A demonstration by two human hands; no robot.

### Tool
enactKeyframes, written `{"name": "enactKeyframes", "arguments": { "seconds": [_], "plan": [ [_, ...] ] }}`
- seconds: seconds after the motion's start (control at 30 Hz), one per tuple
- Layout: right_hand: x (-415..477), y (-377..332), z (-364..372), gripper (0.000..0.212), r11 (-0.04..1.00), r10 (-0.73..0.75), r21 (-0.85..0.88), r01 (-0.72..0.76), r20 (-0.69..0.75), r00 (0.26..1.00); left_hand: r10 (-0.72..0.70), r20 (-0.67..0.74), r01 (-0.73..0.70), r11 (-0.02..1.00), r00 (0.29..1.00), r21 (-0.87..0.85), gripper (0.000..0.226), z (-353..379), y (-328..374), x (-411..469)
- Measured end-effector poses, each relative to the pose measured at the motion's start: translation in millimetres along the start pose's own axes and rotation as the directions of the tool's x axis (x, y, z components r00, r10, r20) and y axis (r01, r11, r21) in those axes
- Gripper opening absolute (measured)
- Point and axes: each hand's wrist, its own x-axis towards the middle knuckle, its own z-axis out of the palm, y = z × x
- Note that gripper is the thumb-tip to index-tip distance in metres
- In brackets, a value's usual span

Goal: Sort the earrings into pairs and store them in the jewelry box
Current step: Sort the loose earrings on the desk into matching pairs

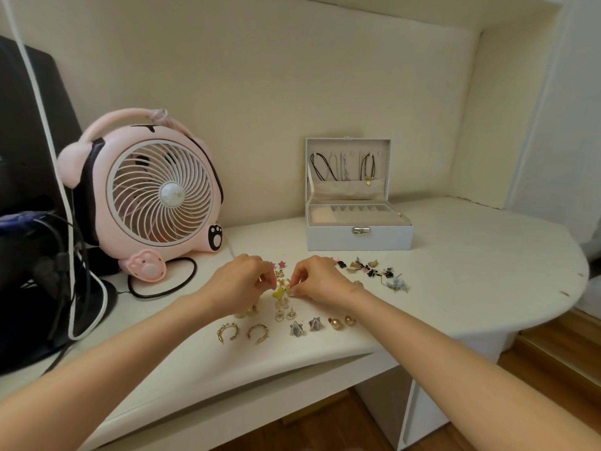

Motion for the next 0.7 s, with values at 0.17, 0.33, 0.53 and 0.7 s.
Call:
{"name": "enactKeyframes", "arguments": {
  "seconds": [0.17, 0.33, 0.53, 0.7],
  "plan": [
    [1, 4, -5, 0.012, 0.998, 0.033, 0.047, -0.03, -0.056, 0.998, -0.003, -0.003, 0.003, 1.0, 1.0, 0.008, 0.02, 0, -4, 2],
    [0, 6, -16, 0.014, 0.998, 0.056, 0.022, -0.055, -0.061, 0.997, 0.019, 0.031, -0.019, 1.0, 0.999, 0.022, 0.042, 1, -8, 10],
    [-4, 11, -17, 0.014, 0.986, 0.109, 0.129, -0.111, 0.019, 0.994, 0.072, 0.179, -0.051, 0.991, 0.981, -0.12, 0.067, 10, -10, 20],
    [-5, 12, -22, 0.019, 0.974, 0.143, 0.173, -0.15, 0.053, 0.988, 0.077, 0.23, -0.054, 0.993, 0.97, -0.106, 0.061, 14, -8, 26]
  ]
}}
